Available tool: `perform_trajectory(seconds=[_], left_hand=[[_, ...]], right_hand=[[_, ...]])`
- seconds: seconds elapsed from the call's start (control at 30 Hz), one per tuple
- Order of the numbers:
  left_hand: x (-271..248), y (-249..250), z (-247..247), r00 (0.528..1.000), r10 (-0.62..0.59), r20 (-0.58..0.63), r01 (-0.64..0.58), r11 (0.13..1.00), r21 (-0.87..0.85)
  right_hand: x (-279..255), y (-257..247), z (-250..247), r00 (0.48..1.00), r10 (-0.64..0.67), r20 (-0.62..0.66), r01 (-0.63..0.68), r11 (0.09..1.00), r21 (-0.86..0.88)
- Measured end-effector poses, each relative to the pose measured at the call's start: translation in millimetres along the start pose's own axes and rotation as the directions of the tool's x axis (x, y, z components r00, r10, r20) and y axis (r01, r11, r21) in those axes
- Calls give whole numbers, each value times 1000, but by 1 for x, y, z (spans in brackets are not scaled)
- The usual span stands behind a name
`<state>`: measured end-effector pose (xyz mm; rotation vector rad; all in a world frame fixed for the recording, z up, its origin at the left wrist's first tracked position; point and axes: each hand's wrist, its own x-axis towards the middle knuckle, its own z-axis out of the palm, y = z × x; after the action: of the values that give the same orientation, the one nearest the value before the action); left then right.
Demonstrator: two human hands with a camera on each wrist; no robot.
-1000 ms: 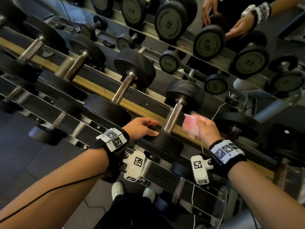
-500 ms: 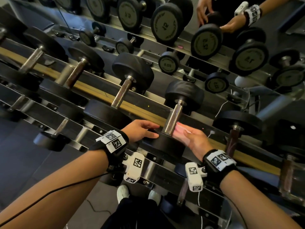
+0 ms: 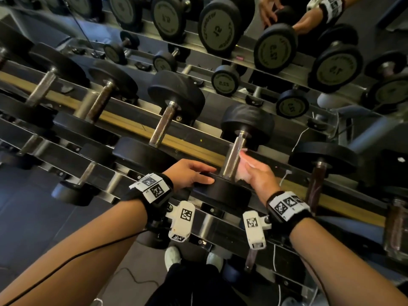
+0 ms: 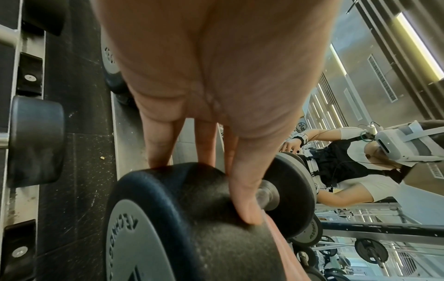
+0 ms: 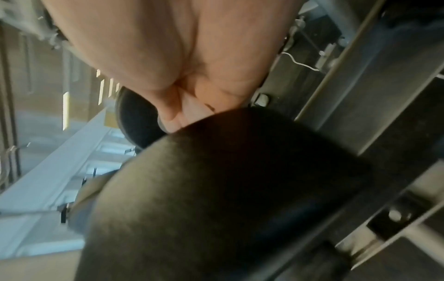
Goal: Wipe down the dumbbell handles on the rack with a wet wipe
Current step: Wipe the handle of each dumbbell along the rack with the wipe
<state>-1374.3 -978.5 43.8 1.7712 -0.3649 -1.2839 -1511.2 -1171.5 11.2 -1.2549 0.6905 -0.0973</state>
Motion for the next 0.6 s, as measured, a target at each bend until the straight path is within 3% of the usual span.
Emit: perform_trajectory(seconds=[0.17,0.2,0.3,0.37,0.6], left_hand=[[3,-2,-3,999,-16,38,17,999,-29],[3,-2,-3,999,-16,36,17,999,-30],[3,-4,-3,1000,-17,26,18,1000,-22],[4,-6,-3,1000,-17,16,17,999,-28],[4,-6,-1,1000,-10,-3,10,998,-54]], right_hand=[[-27,-4,-21,960,66,272,30,942,-333],[-26,-11,-25,962,51,267,42,942,-332],[-10,-25,-35,998,-56,5,56,998,-18],[6,-29,-33,992,-80,-97,84,996,40],[8,-9,7,1000,-14,-27,11,997,-83]])
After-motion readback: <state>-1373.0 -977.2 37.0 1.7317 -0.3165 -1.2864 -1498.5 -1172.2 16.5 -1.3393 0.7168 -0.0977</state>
